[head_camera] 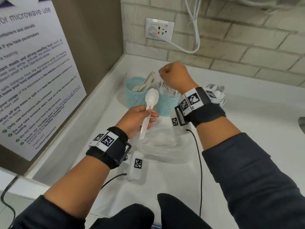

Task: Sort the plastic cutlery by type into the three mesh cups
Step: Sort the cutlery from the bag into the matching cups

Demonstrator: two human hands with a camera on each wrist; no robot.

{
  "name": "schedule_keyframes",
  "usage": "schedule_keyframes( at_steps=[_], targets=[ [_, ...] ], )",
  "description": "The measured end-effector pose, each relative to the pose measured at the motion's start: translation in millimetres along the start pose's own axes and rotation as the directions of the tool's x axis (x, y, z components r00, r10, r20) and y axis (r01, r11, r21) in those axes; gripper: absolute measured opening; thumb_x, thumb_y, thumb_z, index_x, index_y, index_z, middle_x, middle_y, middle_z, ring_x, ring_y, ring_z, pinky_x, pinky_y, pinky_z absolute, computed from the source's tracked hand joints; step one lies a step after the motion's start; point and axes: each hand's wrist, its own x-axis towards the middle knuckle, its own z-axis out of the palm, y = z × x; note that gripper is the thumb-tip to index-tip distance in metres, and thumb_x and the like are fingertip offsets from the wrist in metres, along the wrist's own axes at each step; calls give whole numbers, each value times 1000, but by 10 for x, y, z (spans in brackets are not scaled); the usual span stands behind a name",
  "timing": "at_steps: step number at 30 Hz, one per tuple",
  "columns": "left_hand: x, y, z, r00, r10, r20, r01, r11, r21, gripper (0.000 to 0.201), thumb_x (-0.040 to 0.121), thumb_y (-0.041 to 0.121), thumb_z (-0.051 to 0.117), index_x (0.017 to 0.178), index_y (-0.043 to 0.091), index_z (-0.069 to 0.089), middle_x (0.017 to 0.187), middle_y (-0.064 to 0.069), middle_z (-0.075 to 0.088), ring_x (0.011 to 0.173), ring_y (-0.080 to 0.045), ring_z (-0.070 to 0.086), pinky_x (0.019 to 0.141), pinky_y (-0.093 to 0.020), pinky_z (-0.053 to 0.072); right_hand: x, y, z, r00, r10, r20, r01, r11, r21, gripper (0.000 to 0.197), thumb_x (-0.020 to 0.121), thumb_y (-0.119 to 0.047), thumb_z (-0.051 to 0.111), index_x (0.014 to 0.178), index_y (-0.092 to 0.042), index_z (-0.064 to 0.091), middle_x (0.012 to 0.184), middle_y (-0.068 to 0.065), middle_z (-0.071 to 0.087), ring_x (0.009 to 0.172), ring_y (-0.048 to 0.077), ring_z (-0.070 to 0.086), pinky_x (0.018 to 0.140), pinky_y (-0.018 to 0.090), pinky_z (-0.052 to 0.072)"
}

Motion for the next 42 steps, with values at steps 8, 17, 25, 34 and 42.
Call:
schedule_keyframes(
  at_steps=[8, 17, 25, 34, 42],
  targets=[
    [15, -8, 170, 995, 4, 96, -5, 1000, 16, 19, 99, 17, 41, 102, 18, 60, 90, -1, 69, 76, -9, 63, 65, -19, 52, -459, 261, -79, 928, 84, 363, -179, 955, 235, 35, 85, -29, 66, 116, -15, 58, 77, -2, 64, 57, 6, 59, 44, 11, 43],
    [-16, -39, 359, 979, -28, 203, 27, 1000, 8, 26, 102, 24, 30, 115, 16, 51, 93, -2, 70, 69, -12, 69, 64, -23, 53, -635, 518, -27, 949, 59, 308, -209, 852, 479, 38, 82, -3, 68, 119, -7, 58, 73, 4, 62, 47, 2, 57, 53, 12, 52],
    [10, -96, 534, 976, -48, 213, 11, 984, 175, 28, 101, 28, 36, 119, 16, 54, 77, -1, 61, 54, -5, 57, 53, -15, 48, -683, 627, -129, 990, 133, 43, -139, 914, 381, 21, 90, -11, 58, 110, -5, 62, 75, 4, 63, 42, -1, 55, 41, 12, 44],
    [107, -252, 526, 975, -122, 186, -123, 402, 908, 33, 89, 24, 59, 120, 14, 57, 121, -3, 58, 112, -17, 54, 93, -22, 38, -724, 842, -928, 728, 187, -660, -176, 981, 85, 21, 95, -20, 47, 110, -12, 60, 102, 8, 66, 86, 17, 53, 67, 22, 36],
    [101, -352, 518, 955, -220, 196, -154, 193, 969, 52, 82, 26, 68, 130, 16, 48, 135, -4, 48, 123, -20, 47, 104, -29, 37, -712, 1024, -586, 760, 160, -630, -319, 936, -149, 26, 95, -15, 37, 105, -18, 62, 105, 3, 67, 103, 32, 49, 79, 36, 35]
  ],
)
